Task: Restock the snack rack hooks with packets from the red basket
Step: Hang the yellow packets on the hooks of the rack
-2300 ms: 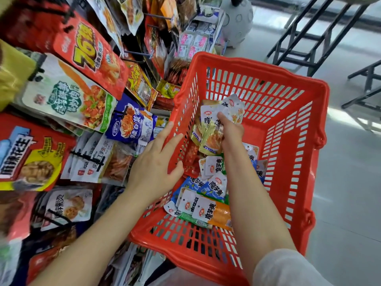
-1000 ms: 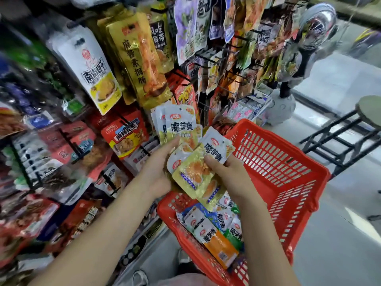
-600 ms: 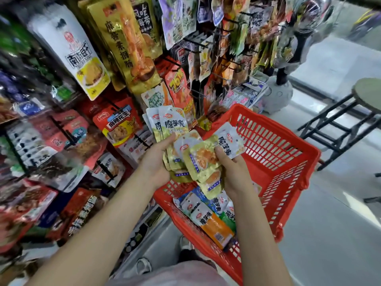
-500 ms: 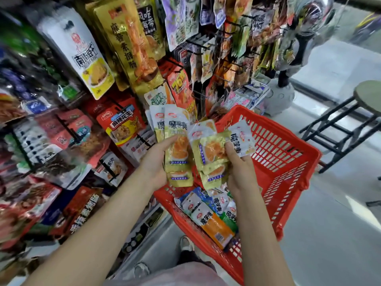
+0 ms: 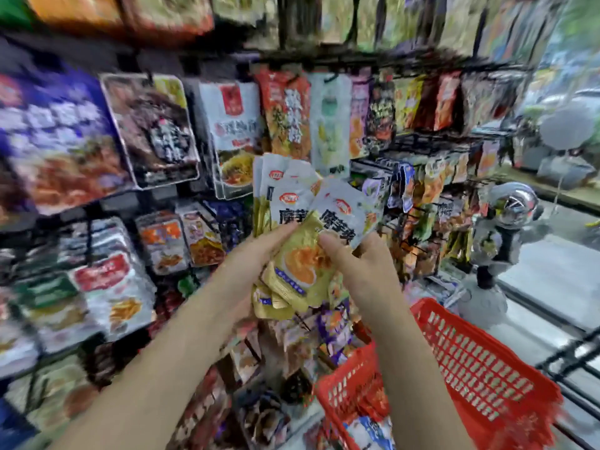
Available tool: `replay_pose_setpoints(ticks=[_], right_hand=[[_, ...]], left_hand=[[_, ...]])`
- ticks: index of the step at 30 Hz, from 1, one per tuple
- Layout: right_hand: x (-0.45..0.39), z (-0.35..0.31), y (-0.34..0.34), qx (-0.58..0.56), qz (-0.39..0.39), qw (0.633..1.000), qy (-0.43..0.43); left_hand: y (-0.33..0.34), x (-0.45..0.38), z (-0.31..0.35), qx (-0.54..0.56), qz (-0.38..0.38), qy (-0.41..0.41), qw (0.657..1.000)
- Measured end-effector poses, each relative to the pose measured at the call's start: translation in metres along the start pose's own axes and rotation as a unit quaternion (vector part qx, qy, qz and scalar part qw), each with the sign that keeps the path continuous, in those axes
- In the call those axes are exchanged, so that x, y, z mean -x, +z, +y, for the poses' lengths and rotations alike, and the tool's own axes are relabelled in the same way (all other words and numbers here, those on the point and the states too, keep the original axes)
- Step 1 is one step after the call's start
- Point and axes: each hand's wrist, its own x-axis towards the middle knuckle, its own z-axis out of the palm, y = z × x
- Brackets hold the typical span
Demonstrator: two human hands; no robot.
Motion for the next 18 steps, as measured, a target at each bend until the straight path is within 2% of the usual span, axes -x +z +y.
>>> replay_pose_setpoints(ticks=[3,5,7,10,15,18], right_hand=[[-0.012,-0.067,0.046,0.028,-0.06,0.994,-0.083],[-0.016,-0.106,0.078,0.015,-0.09,0.987,-0.129],[-0.018,-0.138,0.113,0.004,-0.098,0.98,-0.176],[-0.016,-0.18,0.16,-0.046,-0.088,0.965,-0.242],[-0.025,-0.229,0.204,-0.164,-0.136,0.954,-0.209],[-0.032,-0.255,0.223,-0.173,-0.139,0.955,-0.196]], left_hand=[[-0.047,0.049,0.045,-0.02,0.025,0.119,0.992],[-0.059,0.077,0.078,-0.006,0.109,0.176,0.978],[-0.07,0.114,0.101,0.0,0.132,0.228,0.965],[-0.102,0.151,0.137,-0.049,0.185,0.301,0.934],[-0.153,0.208,0.175,-0.038,0.299,0.372,0.878],[-0.185,0.233,0.192,-0.033,0.325,0.414,0.85]])
